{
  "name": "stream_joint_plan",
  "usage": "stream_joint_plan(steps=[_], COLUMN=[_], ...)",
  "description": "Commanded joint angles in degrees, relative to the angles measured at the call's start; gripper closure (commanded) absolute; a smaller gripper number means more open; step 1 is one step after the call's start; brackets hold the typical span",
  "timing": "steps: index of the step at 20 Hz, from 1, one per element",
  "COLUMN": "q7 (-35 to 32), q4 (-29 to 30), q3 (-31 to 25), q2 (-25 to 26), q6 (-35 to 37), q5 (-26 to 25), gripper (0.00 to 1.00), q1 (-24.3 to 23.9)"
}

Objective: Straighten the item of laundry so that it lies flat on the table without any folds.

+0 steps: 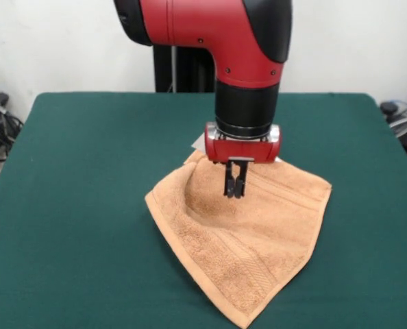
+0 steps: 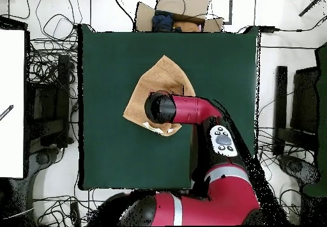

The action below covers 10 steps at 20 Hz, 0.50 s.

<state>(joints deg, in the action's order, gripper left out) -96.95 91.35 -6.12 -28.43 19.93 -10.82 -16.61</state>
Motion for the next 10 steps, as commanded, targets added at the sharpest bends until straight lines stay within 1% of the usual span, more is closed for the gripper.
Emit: stream_joint_plan(steps=[1,5,10], q7=[-5.19,-6.06,-5.49], q4=[3.93,3.86,4.51], q3=[2.15,3.97,4.28], q2=[1.77,2.47,2.96], q6=[-2.99,-4.04,-6.30], q5=[-4.42,-5.96,-8.39], gripper=[1.00,1.00,1.00], q1=[0.69,1.79,-0.08])
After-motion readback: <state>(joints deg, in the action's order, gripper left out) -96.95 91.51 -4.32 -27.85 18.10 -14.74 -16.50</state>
